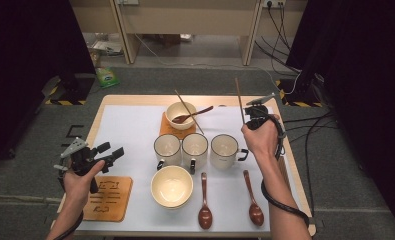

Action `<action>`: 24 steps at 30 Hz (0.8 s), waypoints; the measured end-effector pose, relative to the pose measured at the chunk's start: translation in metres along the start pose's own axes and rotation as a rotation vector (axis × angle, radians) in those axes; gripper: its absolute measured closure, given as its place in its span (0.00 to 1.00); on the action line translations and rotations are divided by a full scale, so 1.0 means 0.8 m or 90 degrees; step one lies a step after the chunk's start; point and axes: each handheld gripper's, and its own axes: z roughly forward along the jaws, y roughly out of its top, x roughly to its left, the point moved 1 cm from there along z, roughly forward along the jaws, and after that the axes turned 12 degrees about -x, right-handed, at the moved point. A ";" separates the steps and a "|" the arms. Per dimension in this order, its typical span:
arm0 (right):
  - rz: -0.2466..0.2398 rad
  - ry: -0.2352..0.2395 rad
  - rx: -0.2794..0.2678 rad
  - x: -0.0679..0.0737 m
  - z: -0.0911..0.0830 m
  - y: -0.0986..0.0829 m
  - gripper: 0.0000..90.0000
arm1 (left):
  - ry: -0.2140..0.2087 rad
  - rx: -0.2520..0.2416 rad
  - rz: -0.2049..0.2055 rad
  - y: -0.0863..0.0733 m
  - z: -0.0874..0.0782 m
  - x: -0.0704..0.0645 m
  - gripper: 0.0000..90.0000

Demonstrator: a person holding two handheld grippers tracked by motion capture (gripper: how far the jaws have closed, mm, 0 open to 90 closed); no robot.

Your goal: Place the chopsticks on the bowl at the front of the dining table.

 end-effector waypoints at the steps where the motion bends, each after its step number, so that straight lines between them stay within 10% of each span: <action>1: 0.000 0.000 0.000 0.000 0.000 0.000 0.95 | 0.000 0.000 0.000 0.000 0.000 0.000 0.27; 24: -0.011 0.005 -0.003 0.010 0.007 0.008 0.95 | 0.000 -0.002 -0.001 0.001 0.000 0.000 0.27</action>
